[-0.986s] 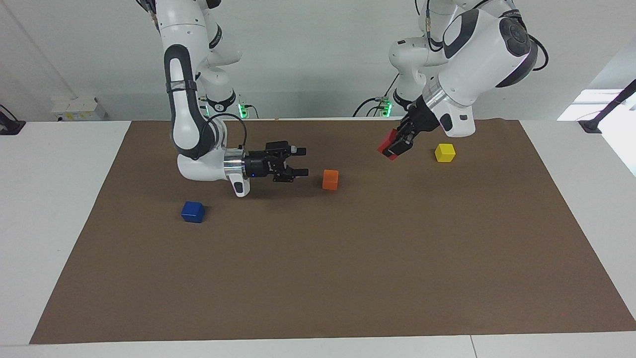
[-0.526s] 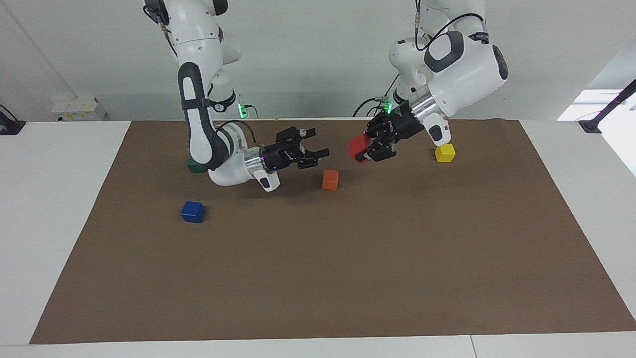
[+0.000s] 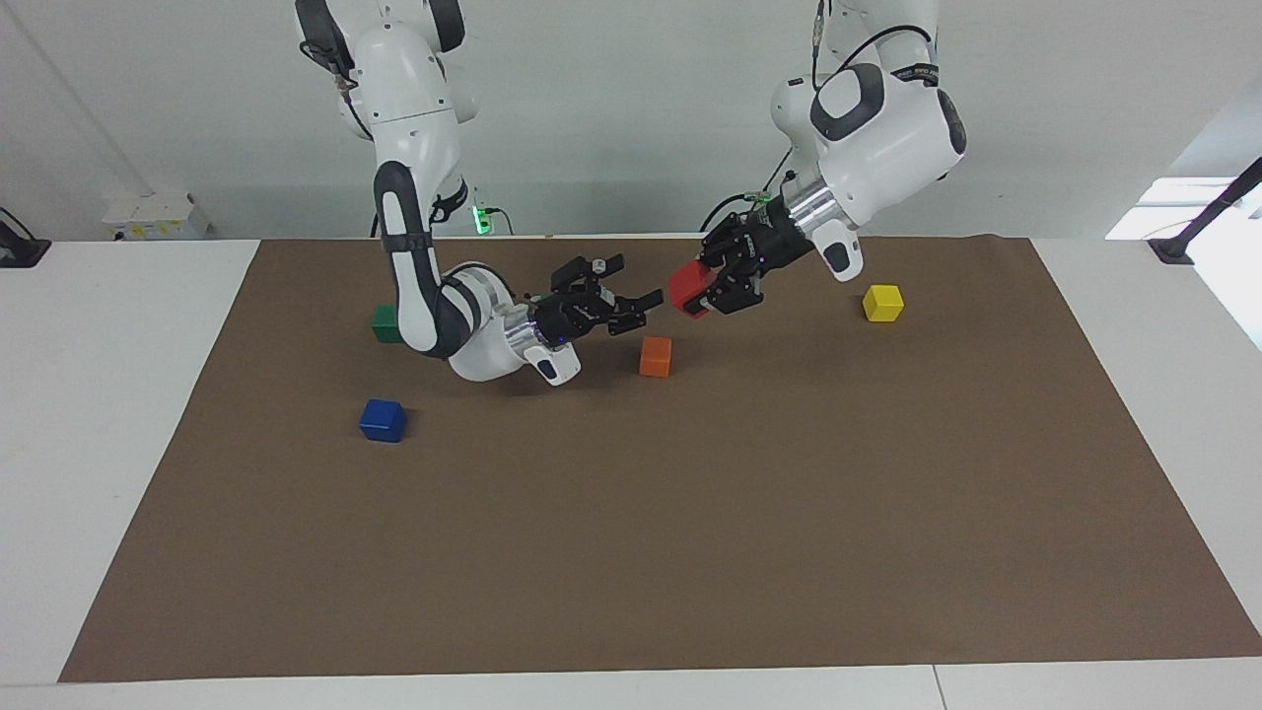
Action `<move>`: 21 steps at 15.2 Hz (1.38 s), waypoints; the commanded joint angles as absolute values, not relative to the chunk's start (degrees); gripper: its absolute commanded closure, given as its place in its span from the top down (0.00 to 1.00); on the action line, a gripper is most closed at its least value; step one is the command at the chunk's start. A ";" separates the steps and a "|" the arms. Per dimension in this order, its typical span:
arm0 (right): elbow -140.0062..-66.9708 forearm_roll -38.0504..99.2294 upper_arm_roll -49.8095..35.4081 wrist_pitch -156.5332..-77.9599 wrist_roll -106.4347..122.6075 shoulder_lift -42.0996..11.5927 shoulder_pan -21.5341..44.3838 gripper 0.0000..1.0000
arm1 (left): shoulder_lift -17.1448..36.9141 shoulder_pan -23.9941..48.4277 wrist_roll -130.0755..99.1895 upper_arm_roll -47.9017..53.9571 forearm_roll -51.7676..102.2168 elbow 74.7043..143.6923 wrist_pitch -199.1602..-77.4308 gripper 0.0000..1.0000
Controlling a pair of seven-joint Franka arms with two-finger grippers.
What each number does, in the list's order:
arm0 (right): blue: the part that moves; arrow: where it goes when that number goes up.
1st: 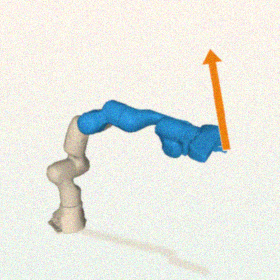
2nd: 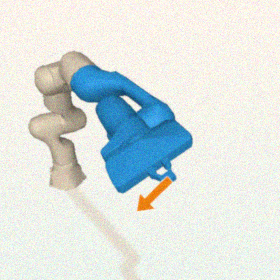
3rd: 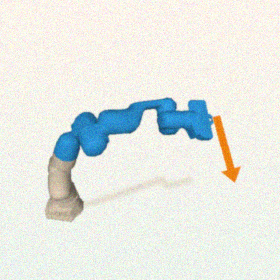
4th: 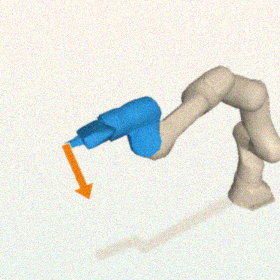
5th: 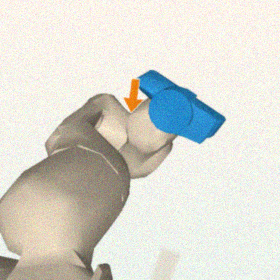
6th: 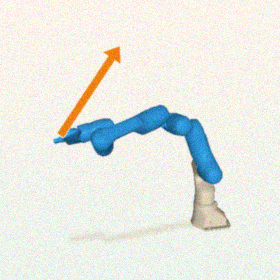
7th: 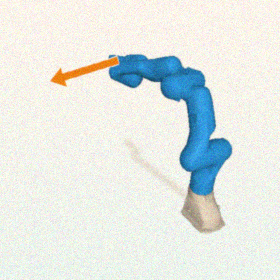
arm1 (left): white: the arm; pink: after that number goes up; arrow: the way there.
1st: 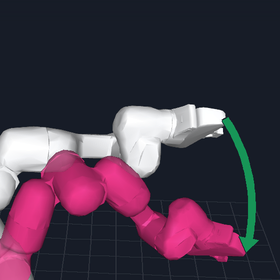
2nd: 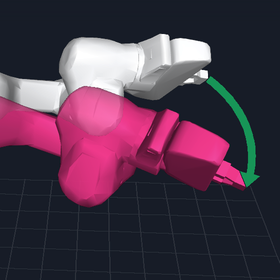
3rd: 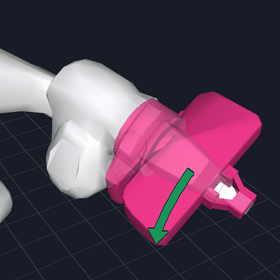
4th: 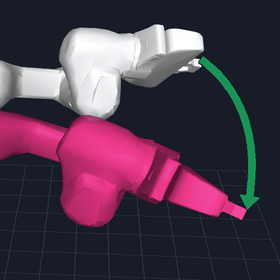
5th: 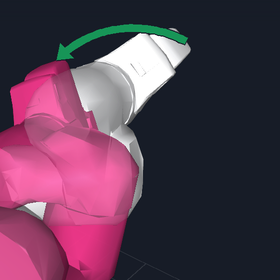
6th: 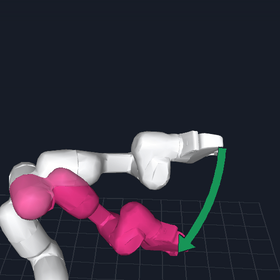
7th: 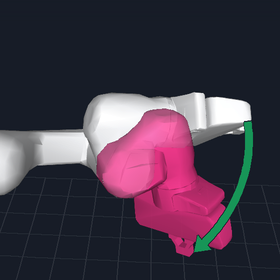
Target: Transfer red block to right arm and stack on blue block
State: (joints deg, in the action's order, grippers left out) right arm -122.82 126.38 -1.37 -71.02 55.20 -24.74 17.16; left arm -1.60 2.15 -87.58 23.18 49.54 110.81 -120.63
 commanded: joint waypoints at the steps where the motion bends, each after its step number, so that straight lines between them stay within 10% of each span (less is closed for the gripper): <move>1: -120.68 127.71 -1.32 -73.73 55.99 -25.58 17.93 1.00 | -4.13 5.35 -88.33 22.41 51.68 113.73 -123.84 0.00; 8: -119.88 128.05 -1.41 -74.18 55.90 -25.75 18.10 1.00 | -4.22 6.59 -88.77 22.41 51.68 114.08 -124.45 0.00; 16: -118.39 129.02 -1.41 -74.44 56.07 -25.93 18.28 0.76 | -4.83 7.91 -90.70 22.59 51.68 115.66 -128.06 0.00; 18: -118.65 131.30 -1.41 -75.75 57.30 -25.93 19.77 1.00 | -4.83 7.91 -90.79 22.59 51.68 115.66 -128.14 0.00; 21: -118.74 131.57 -1.41 -75.76 57.30 -26.10 20.04 1.00 | -4.83 7.82 -90.97 22.41 51.68 115.58 -128.14 0.00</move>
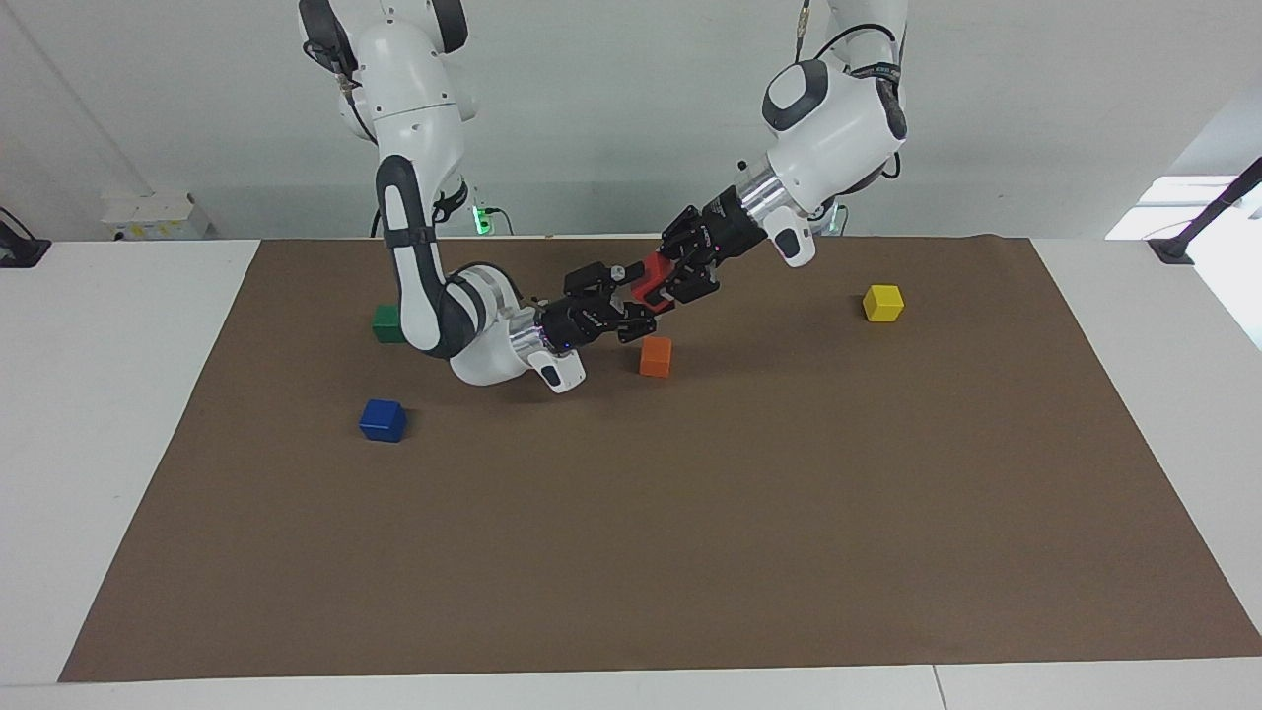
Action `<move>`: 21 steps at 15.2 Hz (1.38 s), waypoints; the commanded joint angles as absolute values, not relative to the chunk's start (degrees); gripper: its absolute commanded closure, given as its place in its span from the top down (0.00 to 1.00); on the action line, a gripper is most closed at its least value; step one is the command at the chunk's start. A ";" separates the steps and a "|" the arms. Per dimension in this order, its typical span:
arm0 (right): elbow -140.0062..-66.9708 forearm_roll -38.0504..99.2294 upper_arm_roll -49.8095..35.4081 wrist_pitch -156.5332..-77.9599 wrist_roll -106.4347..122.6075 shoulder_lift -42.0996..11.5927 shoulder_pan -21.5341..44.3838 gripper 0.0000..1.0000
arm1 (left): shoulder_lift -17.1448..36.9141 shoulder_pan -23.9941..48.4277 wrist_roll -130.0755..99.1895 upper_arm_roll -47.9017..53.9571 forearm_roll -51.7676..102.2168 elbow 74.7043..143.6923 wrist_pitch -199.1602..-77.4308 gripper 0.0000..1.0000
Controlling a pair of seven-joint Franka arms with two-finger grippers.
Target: Transfer red block to right arm and stack on blue block
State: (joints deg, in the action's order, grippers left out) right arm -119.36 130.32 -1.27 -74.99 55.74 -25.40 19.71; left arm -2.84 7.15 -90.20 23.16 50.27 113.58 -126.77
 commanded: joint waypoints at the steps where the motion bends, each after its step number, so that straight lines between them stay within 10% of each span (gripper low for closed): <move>1: -118.74 131.66 -1.41 -75.76 57.30 -26.10 20.21 1.00 | -4.83 7.82 -90.97 22.41 51.68 115.58 -128.14 0.00; 2: -118.74 131.66 -1.41 -75.59 57.22 -26.10 20.13 0.93 | -4.83 7.82 -90.97 22.41 51.68 115.58 -128.06 0.00; 4: -118.74 131.57 -1.32 -75.85 57.13 -26.19 19.95 0.50 | -4.83 7.82 -90.97 22.41 51.77 115.66 -128.06 0.00; 5: -118.74 131.57 -1.32 -75.85 57.22 -26.10 20.04 0.10 | -4.83 7.74 -91.05 22.41 51.77 115.66 -128.06 0.00; 6: -118.65 131.49 -1.32 -75.76 57.13 -26.10 20.04 0.00 | -4.83 7.65 -91.32 22.41 51.68 115.66 -127.97 0.00; 13: -118.48 130.87 -1.32 -75.85 57.04 -26.02 19.16 0.00 | -5.18 7.47 -91.23 22.33 51.68 115.58 -127.88 0.11; 14: -118.39 130.87 -1.32 -75.94 57.04 -26.02 19.07 0.00 | -5.27 7.82 -91.93 22.32 51.68 115.32 -127.97 0.99; 21: -117.86 130.87 -1.23 -76.90 54.77 -25.31 18.98 0.00 | -8.26 2.65 -94.48 21.97 50.80 114.96 -125.87 1.00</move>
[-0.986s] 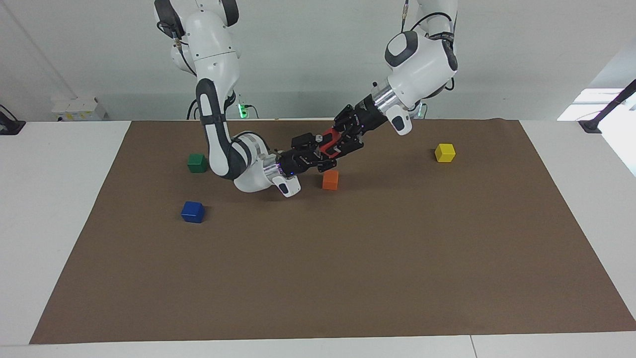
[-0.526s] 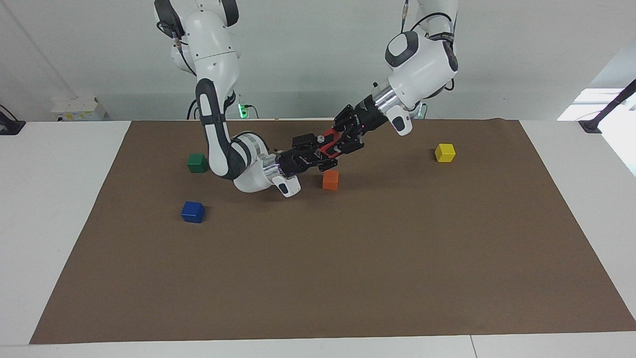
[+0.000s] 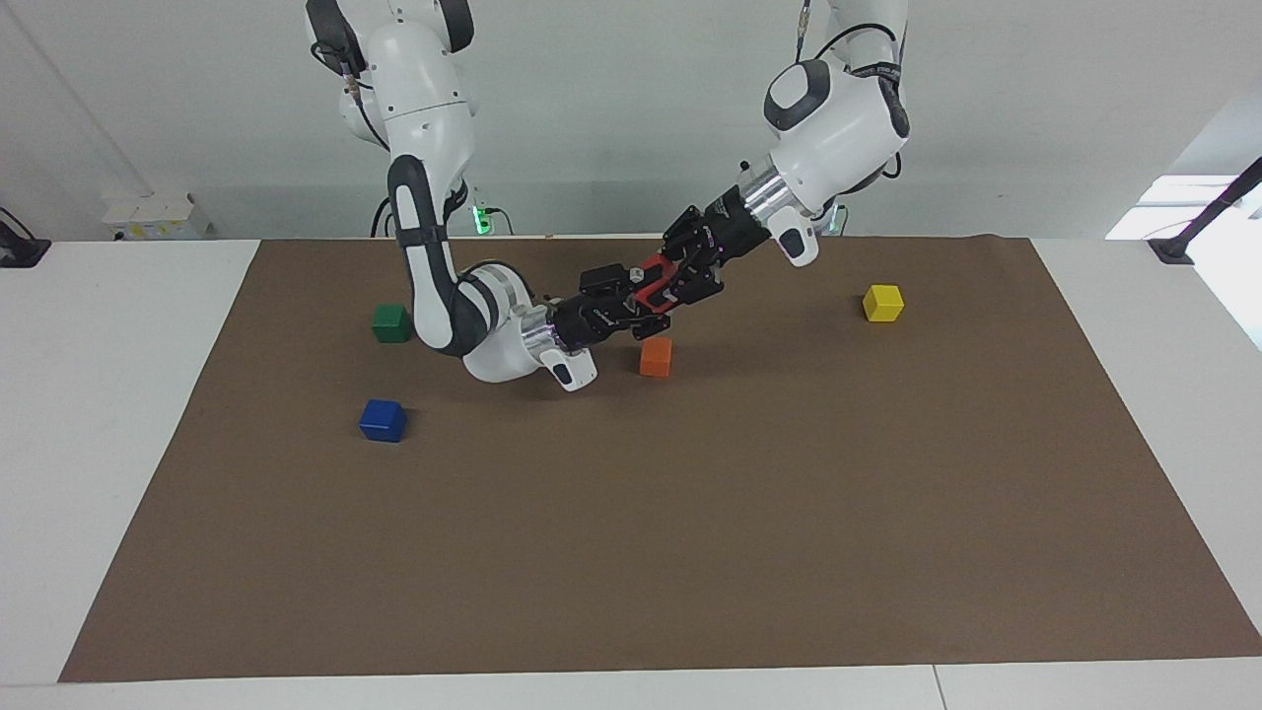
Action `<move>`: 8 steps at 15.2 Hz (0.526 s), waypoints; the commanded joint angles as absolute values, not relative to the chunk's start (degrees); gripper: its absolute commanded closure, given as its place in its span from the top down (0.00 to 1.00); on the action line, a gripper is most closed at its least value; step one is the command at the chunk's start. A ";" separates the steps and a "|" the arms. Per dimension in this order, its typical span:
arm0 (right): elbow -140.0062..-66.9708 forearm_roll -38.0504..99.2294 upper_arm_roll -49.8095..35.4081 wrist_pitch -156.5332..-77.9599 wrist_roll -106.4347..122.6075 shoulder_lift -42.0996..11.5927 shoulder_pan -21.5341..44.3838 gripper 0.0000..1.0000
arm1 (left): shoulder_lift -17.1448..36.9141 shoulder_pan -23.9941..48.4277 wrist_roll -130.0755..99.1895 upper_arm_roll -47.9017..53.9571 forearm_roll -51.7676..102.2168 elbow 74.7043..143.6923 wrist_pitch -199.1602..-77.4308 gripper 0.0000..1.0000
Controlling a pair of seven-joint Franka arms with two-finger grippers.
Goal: Transfer red block to right arm and stack on blue block
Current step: 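Open the left gripper and withdraw it while the right gripper pulls back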
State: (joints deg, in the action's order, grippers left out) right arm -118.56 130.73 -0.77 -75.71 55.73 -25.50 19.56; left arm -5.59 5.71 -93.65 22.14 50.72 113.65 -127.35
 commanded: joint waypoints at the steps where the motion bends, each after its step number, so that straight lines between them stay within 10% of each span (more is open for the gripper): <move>1: -117.77 130.70 -0.88 -77.95 53.45 -24.79 18.98 0.00 | -8.35 0.55 -93.79 21.97 50.80 114.87 -124.12 1.00; 8: -116.54 113.85 -0.79 -97.98 52.65 -18.38 16.01 0.00 | -8.79 -12.72 -79.75 21.88 38.51 115.49 -119.36 1.00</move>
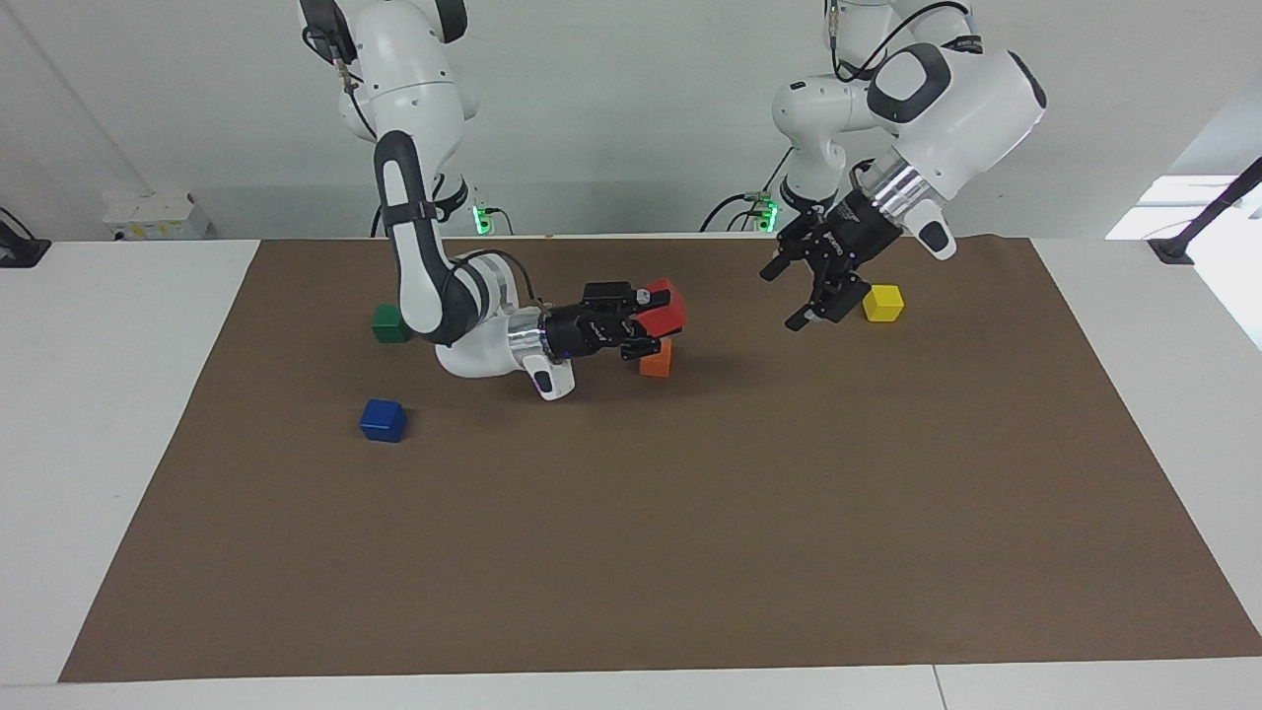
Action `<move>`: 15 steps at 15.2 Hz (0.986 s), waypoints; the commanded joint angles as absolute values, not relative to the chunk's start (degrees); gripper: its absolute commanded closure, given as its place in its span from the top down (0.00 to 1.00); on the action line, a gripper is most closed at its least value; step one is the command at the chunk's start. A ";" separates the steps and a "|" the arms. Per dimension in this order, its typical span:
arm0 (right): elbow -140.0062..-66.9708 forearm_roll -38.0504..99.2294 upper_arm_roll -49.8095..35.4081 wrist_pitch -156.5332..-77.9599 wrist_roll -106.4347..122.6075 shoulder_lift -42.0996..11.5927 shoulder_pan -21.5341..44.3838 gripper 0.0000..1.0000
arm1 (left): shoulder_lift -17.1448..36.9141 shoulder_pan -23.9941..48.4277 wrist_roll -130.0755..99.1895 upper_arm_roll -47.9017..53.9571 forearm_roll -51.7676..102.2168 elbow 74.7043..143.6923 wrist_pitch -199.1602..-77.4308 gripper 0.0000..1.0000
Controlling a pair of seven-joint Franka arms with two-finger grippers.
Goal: Transfer red block to right arm and stack on blue block
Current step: 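Open the left gripper and withdraw it while the right gripper pulls back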
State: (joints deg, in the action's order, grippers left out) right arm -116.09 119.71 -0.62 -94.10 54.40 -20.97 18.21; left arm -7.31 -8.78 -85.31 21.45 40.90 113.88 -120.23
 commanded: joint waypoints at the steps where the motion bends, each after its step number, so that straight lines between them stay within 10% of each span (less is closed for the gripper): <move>1: -116.54 109.21 -0.79 -99.91 51.95 -17.67 14.87 0.00 | -8.53 -15.27 -76.15 21.88 37.37 115.31 -119.27 1.00; 8: -116.89 75.91 -0.62 -110.91 38.35 -8.89 9.41 0.00 | -7.65 -22.32 -43.21 21.80 13.90 113.74 -115.94 1.00; 15: -116.54 38.54 -0.53 -111.88 27.70 -3.43 3.17 0.00 | 7.27 -18.91 -29.29 21.80 -5.25 94.52 -100.83 1.00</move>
